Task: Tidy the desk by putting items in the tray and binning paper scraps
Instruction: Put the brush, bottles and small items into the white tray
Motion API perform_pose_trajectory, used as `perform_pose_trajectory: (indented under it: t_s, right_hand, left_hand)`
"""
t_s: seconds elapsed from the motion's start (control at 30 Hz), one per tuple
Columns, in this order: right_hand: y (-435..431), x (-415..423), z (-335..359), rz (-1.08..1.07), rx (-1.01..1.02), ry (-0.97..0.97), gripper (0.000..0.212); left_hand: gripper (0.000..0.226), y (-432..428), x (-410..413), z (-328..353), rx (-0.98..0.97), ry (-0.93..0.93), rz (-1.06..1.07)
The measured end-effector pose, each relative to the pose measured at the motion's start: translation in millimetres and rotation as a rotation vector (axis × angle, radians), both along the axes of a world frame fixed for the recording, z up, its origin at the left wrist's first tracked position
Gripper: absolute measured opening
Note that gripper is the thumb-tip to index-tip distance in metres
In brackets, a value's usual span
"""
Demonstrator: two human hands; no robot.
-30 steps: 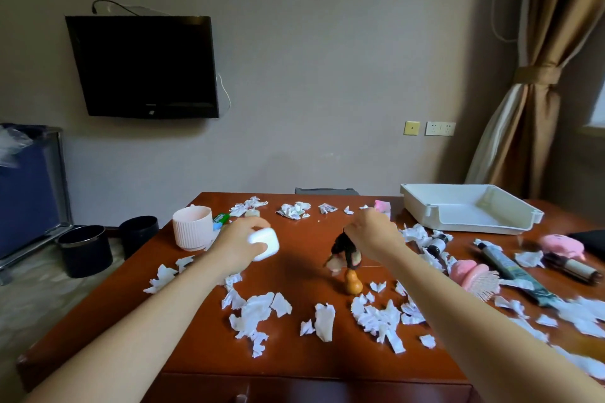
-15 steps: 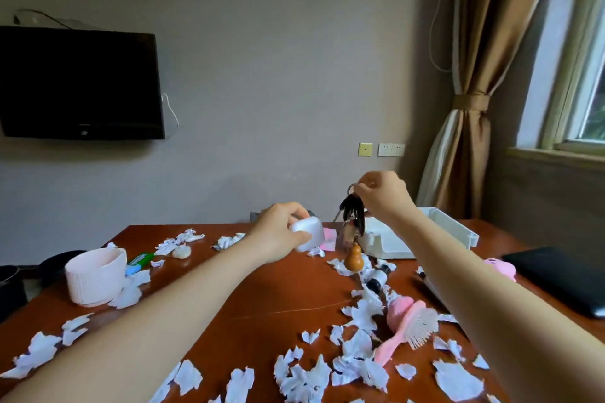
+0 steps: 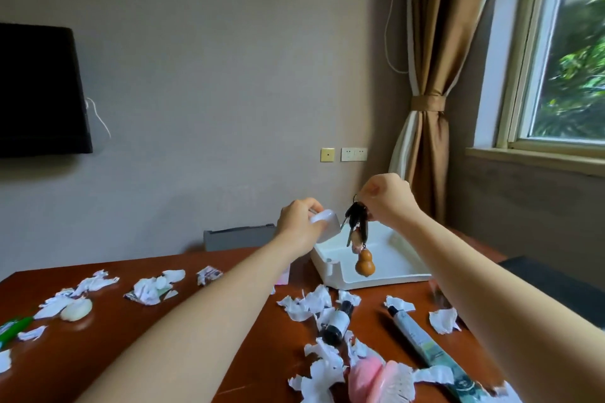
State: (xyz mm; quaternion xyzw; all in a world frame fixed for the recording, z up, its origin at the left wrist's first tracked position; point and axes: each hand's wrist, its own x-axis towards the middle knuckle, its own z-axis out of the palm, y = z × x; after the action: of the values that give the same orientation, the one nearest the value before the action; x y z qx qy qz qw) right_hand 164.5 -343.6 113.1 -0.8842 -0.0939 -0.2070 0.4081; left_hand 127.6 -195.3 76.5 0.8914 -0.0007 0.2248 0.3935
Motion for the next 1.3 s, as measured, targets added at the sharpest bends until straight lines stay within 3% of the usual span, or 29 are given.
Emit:
perform_pose_trajectory:
  t_s: [0.27, 0.47, 0.63, 0.87, 1.07, 1.17, 1.3]
  right_hand:
    - [-6, 54, -52, -0.092, 0.049, 0.019, 0.019]
    - [-11, 84, -87, -0.075, 0.044, 0.094, 0.022]
    - [-14, 99, -105, -0.084, -0.011, 0.155, 0.020]
    - [-6, 112, -133, -0.064, -0.246, 0.202, 0.007]
    - [-3, 113, -145, 0.006, -0.366, 0.248, 0.009]
    - [0, 111, -140, 0.062, -0.421, 0.267, 0.005]
    - [-3, 105, -128, 0.121, -0.426, 0.253, 0.021]
  left_hand:
    - [0.014, -16, 78, -41, 0.013, 0.113, 0.031]
    - [0.012, -14, 110, -68, 0.143, 0.257, -0.064]
    - [0.017, -17, 129, -86, 0.326, 0.415, -0.085]
    - [0.033, -22, 148, -83, 0.609, 0.621, -0.096]
    - [0.031, -21, 153, -88, 0.736, 0.616, -0.073]
    - [0.028, -23, 152, -88, 0.692, 0.593, -0.075]
    - [0.016, -22, 139, -84, 0.563, 0.448, -0.068]
